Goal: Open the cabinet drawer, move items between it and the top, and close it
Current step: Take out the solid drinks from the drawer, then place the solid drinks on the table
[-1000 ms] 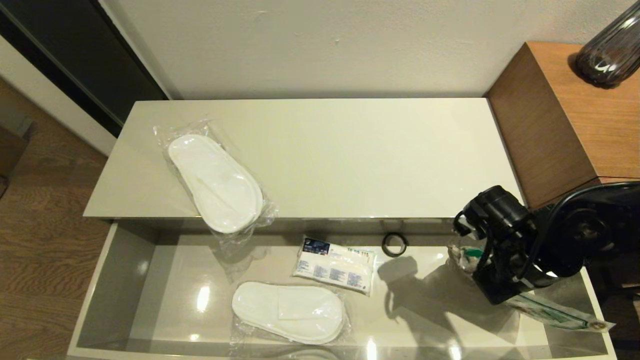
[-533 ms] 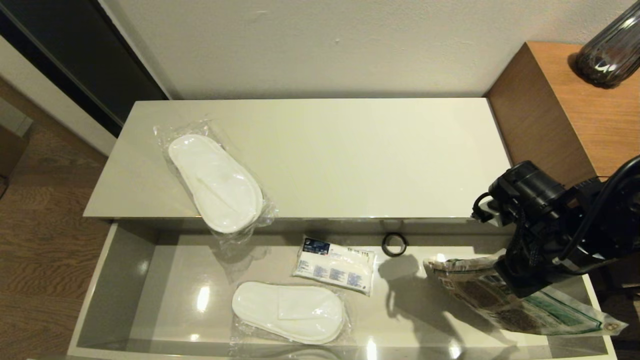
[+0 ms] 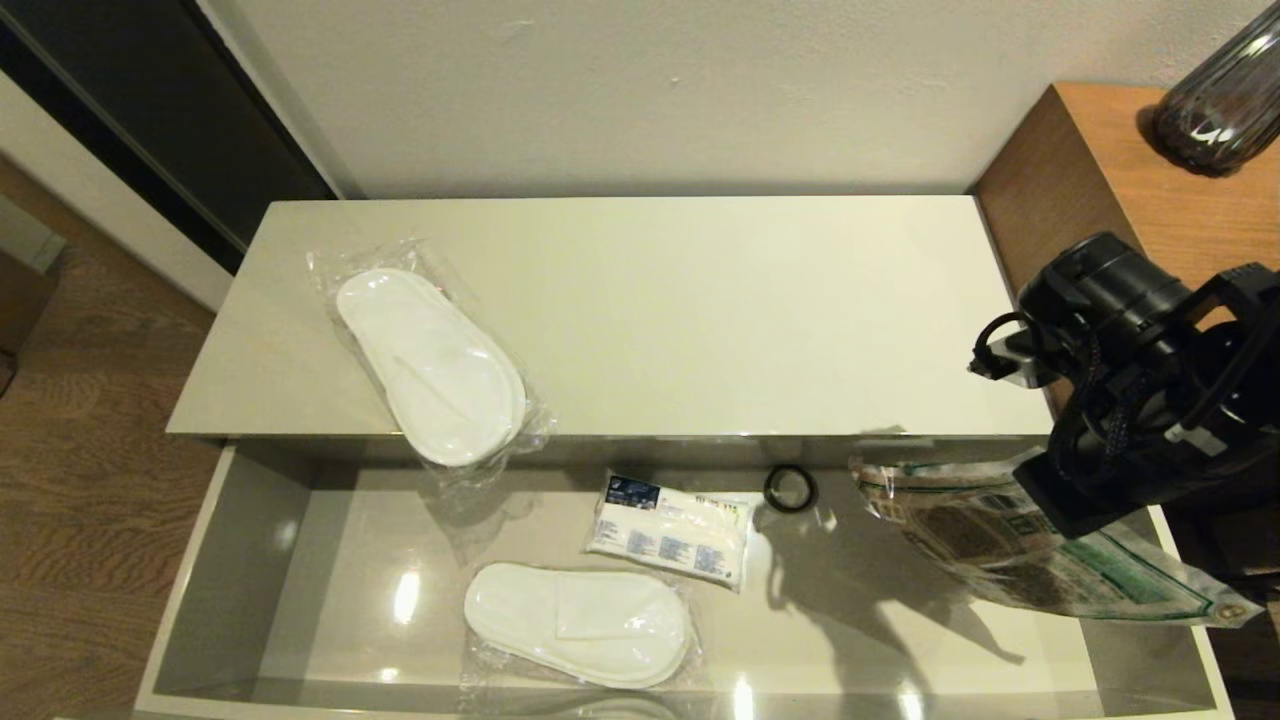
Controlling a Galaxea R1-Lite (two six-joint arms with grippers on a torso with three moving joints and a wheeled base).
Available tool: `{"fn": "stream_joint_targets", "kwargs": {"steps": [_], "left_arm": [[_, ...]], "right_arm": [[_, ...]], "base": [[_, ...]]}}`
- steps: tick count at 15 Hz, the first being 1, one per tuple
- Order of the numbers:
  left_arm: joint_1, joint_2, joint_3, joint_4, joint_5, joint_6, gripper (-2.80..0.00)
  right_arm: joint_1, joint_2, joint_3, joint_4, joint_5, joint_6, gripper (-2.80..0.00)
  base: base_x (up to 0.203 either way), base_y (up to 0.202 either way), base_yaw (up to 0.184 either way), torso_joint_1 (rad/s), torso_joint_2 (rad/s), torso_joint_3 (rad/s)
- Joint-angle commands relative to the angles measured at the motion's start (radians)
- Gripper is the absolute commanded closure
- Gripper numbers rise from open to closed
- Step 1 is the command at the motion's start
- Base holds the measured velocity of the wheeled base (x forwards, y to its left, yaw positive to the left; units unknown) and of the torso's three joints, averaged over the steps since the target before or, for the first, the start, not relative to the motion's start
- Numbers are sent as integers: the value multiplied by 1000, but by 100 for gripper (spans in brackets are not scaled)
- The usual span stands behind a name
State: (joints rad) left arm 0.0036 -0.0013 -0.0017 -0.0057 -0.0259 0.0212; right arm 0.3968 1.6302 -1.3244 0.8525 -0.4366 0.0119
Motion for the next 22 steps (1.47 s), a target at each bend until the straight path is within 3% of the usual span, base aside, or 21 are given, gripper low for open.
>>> {"fn": "stream_joint_targets", "kwargs": {"steps": [1,12,14,18,20,22], "left_arm": [[-1,1,0,0,0,0,0],[1,1,0,0,0,0,0],[-1,1,0,0,0,0,0],[0,1,0,0,-2,0,0],[0,1,0,0,-1,0,0],[1,1,0,0,0,0,0]], "right_arm": [[0,-4,-75,58,-2,0,0],[1,26,-622,504,5,-14,0],[2,-7,-620,524,5,-64,0],[3,-40,-621,518,3,-80,0],[2,-48,-621,447,-8,-108,0],[1,-50,-621,324,-12,-198,0]], "base": [[0,0,0,0,0,0],[0,0,0,0,0,0],[0,0,0,0,0,0],[0,0,0,0,0,0],[0,0,0,0,0,0],[0,0,0,0,0,0]]}}
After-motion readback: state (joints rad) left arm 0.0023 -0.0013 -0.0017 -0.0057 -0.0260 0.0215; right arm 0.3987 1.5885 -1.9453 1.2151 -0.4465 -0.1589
